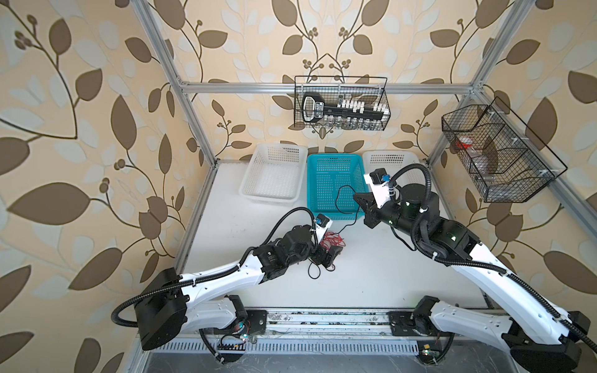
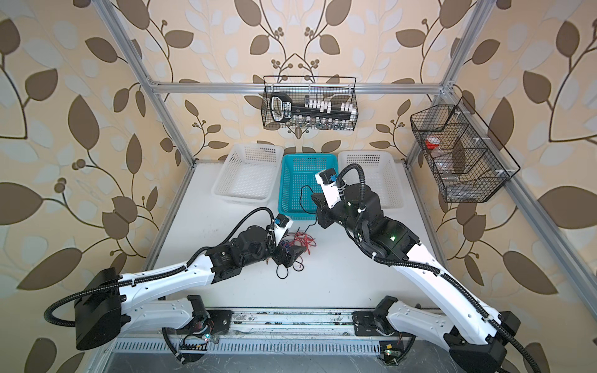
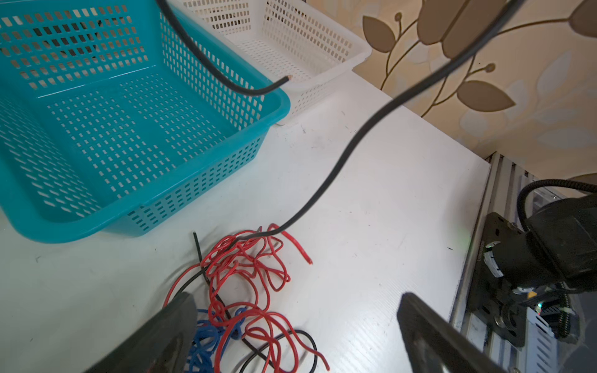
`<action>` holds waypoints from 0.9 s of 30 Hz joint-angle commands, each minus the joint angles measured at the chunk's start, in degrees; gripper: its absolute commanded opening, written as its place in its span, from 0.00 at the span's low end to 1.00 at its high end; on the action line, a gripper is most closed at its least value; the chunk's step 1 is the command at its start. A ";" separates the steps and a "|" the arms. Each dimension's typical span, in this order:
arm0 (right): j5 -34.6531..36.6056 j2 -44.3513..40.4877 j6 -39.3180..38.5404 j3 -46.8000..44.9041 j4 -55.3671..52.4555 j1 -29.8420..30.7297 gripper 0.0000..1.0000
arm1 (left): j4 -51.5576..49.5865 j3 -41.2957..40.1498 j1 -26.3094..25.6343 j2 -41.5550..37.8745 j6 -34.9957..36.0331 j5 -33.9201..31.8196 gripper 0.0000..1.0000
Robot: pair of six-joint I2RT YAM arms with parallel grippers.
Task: Untangle and sort cables by color
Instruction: Untie the cable from multiple cables.
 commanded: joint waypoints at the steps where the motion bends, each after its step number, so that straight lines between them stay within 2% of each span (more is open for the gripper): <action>1: -2.99 -0.24 0.96 3.30 1.72 -0.07 0.00 | 4.18 2.92 -0.40 1.81 1.95 -2.32 0.99; 10: -7.76 -3.02 2.33 3.44 1.91 0.04 0.00 | 7.26 8.34 -0.40 9.92 2.43 -8.18 0.97; 15: -7.64 -5.38 2.76 2.57 1.91 -0.05 0.00 | 9.29 9.62 -0.40 11.35 2.48 -9.23 0.86; 17: -6.74 -6.15 2.87 2.16 1.90 -0.20 0.00 | 9.25 10.13 -0.40 11.47 2.64 -9.19 0.73; 23: -2.23 -7.16 3.07 -0.43 1.68 -1.22 0.00 | 6.41 11.48 -0.40 9.44 2.41 -8.94 0.11; 25: -0.80 -7.20 3.41 -1.83 1.68 -1.81 0.00 | 4.60 12.36 -0.40 8.04 2.62 -9.02 0.00; 27: -0.09 -7.28 3.90 -3.94 1.87 -2.34 0.00 | 3.15 13.14 -0.40 6.36 2.82 -9.09 0.00</action>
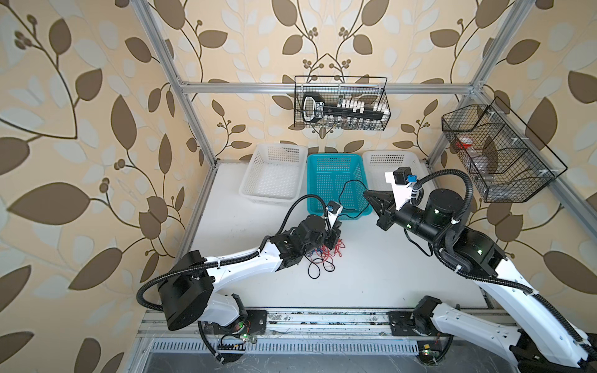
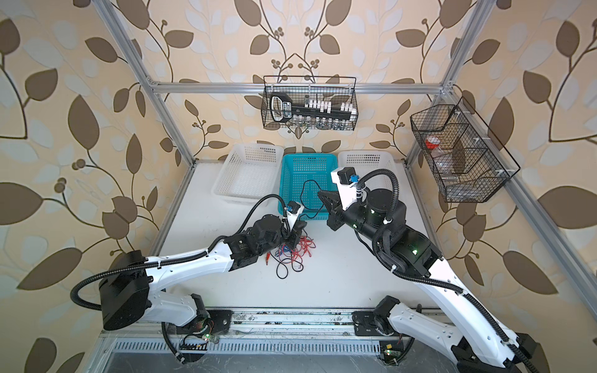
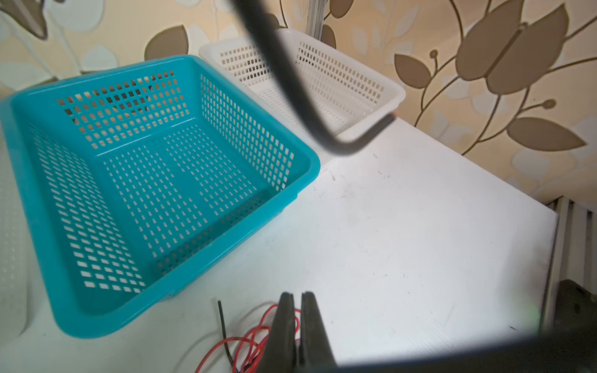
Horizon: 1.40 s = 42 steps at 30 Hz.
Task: Untangle and sort cables by color
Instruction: Untie the cable from multiple cables.
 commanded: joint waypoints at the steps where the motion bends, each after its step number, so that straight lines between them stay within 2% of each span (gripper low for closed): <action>1: 2.89 -0.31 1.10 -4.00 0.11 -0.96 0.00 | -1.11 3.53 -0.40 -5.32 0.49 -1.06 0.00; 9: 0.25 -2.12 2.63 -15.07 5.03 -2.86 0.00 | -4.45 6.64 -0.32 -10.30 1.58 -4.90 0.00; 17: -8.14 -4.25 -0.85 -21.90 9.59 -2.73 0.02 | -5.70 9.17 -0.32 -10.96 -0.51 -2.20 0.00; 29: -9.37 -3.10 -3.54 -24.59 12.71 1.89 0.09 | -6.62 9.60 -0.32 -10.05 -4.28 3.10 0.00; 35: -8.38 -2.17 -2.47 -25.54 16.73 1.82 0.17 | -6.28 10.16 -0.32 -8.51 -5.98 6.18 0.00; 42: -7.53 -0.47 -2.91 -25.58 19.68 1.83 0.34 | -6.27 10.63 -0.32 -7.28 -7.67 8.21 0.00</action>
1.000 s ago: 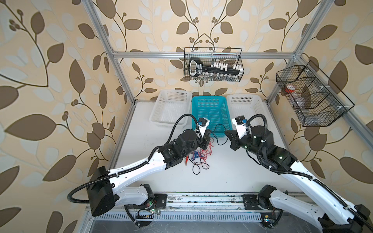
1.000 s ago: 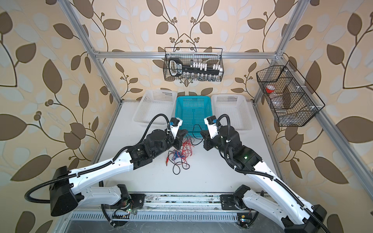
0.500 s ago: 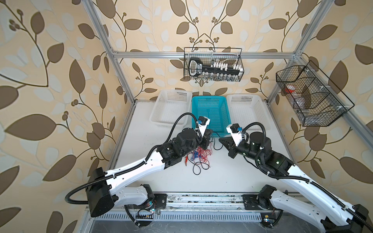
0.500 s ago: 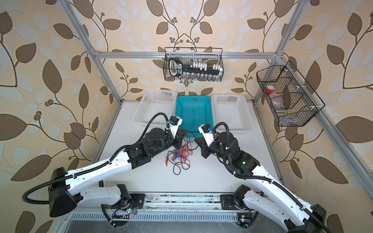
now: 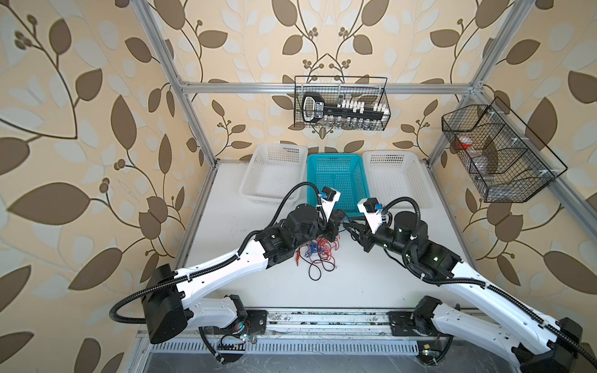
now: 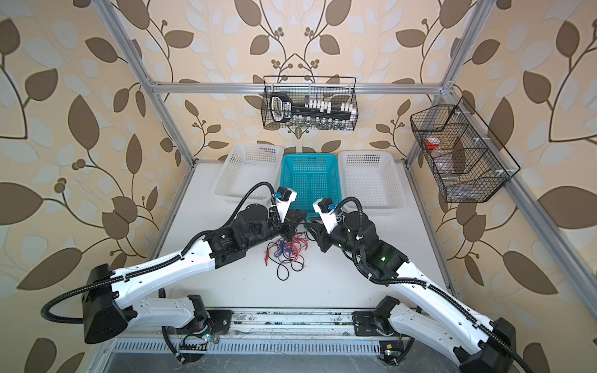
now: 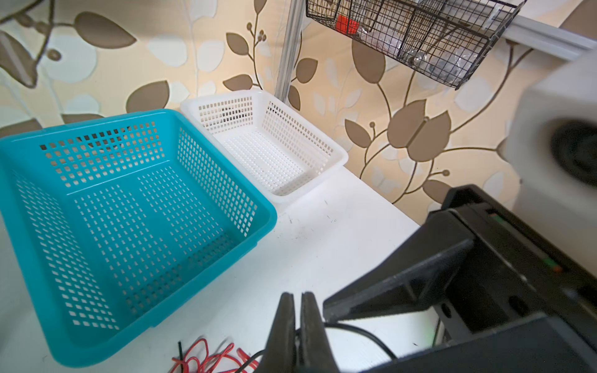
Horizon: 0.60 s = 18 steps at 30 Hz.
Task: Untangle and sort cables by color
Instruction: Untie the cable from multiple cables.
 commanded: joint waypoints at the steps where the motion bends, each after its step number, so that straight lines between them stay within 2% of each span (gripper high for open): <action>1: 0.14 1.01 -0.82 -0.83 2.92 0.29 0.35 | 1.38 2.83 -0.32 0.14 -1.53 2.07 0.00; 10: 1.55 4.78 -1.38 -0.05 5.69 -0.01 0.36 | 1.03 4.24 -0.32 0.86 -1.24 3.01 0.00; 18: 2.23 6.04 -1.05 -0.32 5.88 -1.46 0.36 | -0.58 4.83 -0.32 0.49 0.62 -0.26 0.00</action>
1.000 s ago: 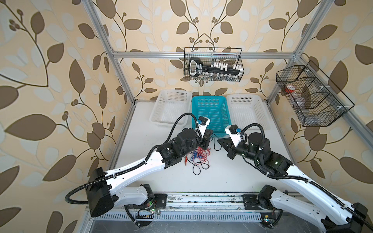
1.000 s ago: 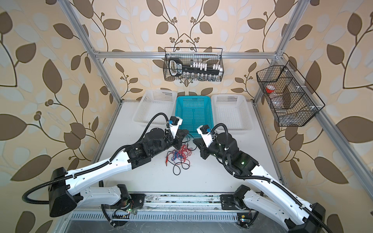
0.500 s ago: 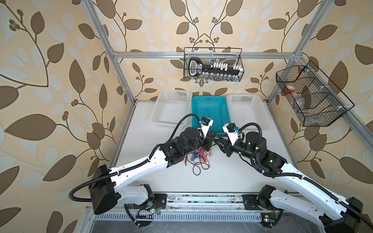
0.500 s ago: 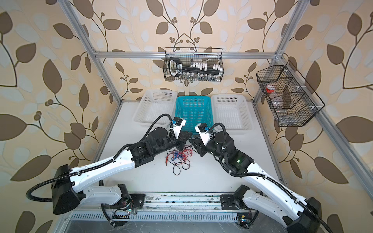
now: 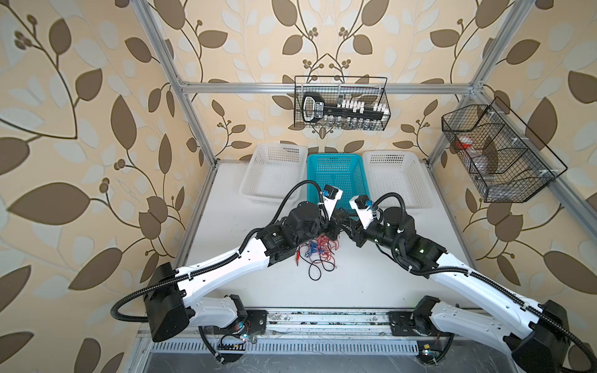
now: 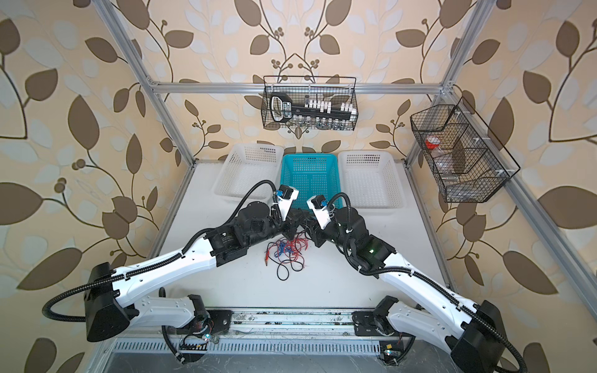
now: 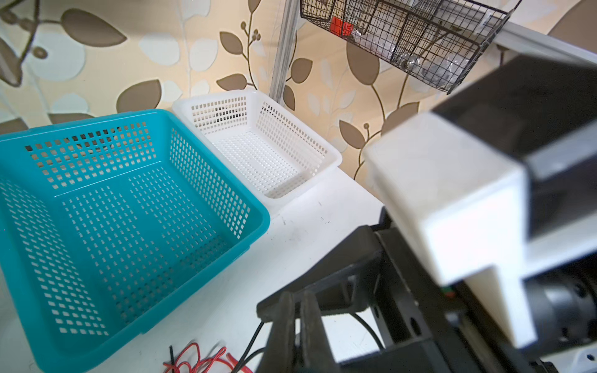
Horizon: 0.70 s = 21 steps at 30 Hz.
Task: Untangle and sort cables by color
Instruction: Untie the cable from multiple cables.
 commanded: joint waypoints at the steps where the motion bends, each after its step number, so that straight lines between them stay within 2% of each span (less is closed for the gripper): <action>1: 1.88 -1.07 -0.22 -0.40 1.02 -0.87 0.37 | 0.27 2.32 -0.32 -0.44 1.37 -1.53 0.00; 2: 2.76 -1.67 0.02 -0.42 0.47 -1.25 0.41 | -0.30 2.34 -0.36 -0.34 1.58 -2.60 0.00; 6: 3.75 -4.73 0.39 -0.33 -1.90 -3.48 0.44 | -2.72 2.49 -0.23 0.43 1.83 -5.98 0.00; 11: 2.95 -6.11 -0.77 -0.35 -3.39 -4.48 0.43 | -1.36 1.84 -0.23 0.55 1.52 -5.38 0.00; 15: -0.67 -5.10 -1.08 -0.42 -3.35 -4.44 0.44 | -1.13 2.45 -0.14 1.14 1.57 -5.12 0.00; 21: -1.75 -2.55 -1.82 -1.09 -3.01 -2.14 0.46 | -1.09 3.37 -0.05 1.95 1.74 -4.68 0.00</action>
